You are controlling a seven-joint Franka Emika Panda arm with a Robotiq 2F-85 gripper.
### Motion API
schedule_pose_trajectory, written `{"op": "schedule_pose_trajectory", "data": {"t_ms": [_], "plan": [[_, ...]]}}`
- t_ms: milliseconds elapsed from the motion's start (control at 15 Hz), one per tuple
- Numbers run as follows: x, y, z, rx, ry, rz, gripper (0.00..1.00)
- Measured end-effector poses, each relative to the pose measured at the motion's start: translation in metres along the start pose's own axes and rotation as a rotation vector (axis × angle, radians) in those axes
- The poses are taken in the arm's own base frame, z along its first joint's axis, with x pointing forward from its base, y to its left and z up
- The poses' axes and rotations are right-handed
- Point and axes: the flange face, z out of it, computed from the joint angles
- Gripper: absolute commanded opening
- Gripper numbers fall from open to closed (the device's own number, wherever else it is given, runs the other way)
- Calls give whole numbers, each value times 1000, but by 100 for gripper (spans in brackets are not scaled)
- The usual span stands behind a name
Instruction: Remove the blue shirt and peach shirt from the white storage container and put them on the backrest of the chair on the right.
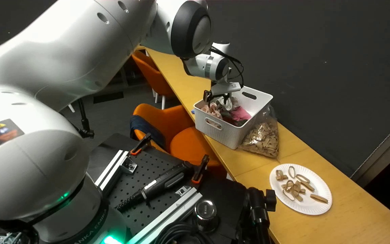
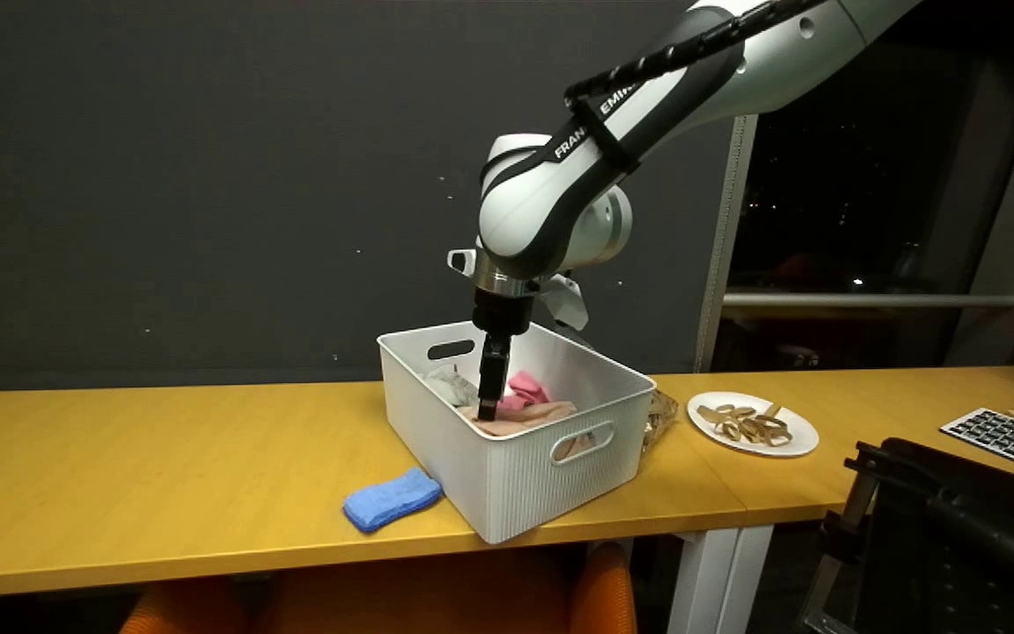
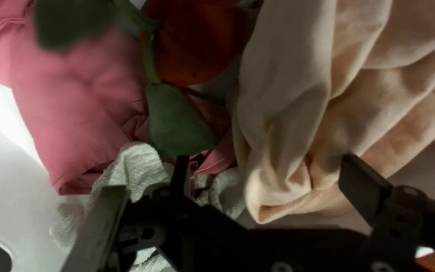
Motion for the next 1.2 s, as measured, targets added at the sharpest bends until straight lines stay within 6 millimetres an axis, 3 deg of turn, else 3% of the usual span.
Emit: {"op": "schedule_pose_trajectory", "data": {"t_ms": [67,133,733,800,1200], "plan": [[-1,-3,4,8,-13,3,75],[-2,-5,8,13,-23,5,74],[-12,-3,20,13,-47,13,5],[-11,-2,20,12,-47,18,0],[-1,6,2,-14,-19,82,1]]}}
